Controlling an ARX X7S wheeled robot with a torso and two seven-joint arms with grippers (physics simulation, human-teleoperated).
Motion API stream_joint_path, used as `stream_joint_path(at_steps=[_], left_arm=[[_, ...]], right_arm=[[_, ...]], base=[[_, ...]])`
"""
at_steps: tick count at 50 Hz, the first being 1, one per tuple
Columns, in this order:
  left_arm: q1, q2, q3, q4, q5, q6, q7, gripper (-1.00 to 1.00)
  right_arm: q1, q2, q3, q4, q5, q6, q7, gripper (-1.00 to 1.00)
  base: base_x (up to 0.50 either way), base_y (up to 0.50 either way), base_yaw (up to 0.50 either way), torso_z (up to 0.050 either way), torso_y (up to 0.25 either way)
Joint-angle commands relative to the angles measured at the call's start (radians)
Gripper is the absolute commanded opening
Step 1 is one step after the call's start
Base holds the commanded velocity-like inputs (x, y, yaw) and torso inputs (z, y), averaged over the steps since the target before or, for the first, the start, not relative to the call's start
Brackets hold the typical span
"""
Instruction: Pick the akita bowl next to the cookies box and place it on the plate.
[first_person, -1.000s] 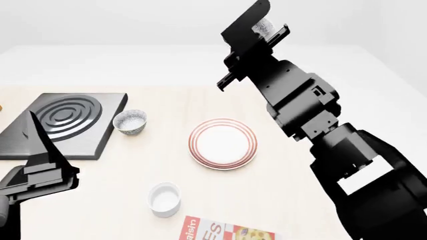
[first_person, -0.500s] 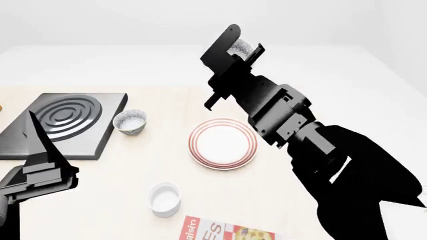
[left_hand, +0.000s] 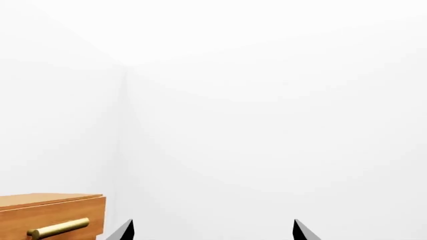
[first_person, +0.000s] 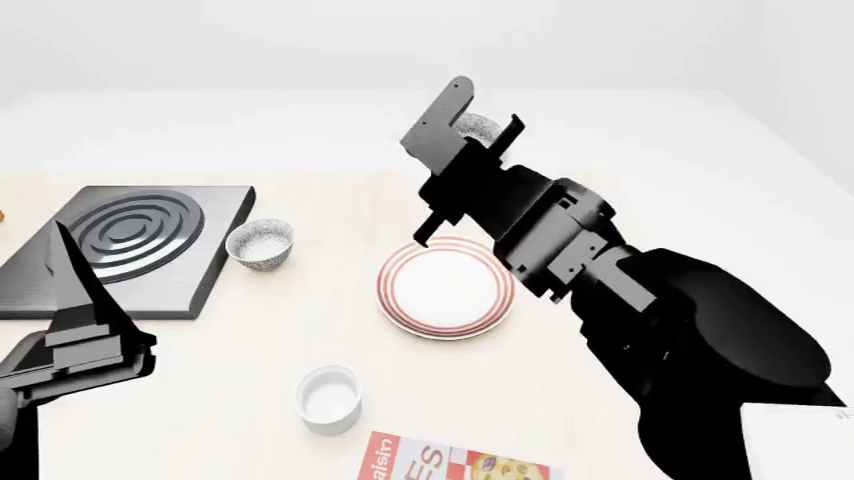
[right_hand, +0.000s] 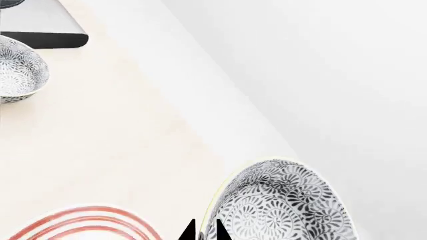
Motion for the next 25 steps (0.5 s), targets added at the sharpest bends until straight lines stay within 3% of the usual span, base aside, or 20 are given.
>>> stream_joint_path(at_steps=[1, 25], left_arm=[[0.002, -0.004, 0.001, 0.002, -0.005, 0.000, -0.005, 1.00], [0.012, -0.011, -0.004, -0.002, -0.008, 0.018, -0.012, 1.00]], right_arm=[[-0.001, -0.001, -0.007, 0.005, -0.017, 0.056, 0.002, -1.00], [-0.026, -0.001, -0.016, -0.022, -0.069, 0.121, -0.110, -1.00]], base=[[0.00, 0.00, 0.00, 0.000, 0.000], [0.00, 0.00, 0.00, 0.000, 0.001]])
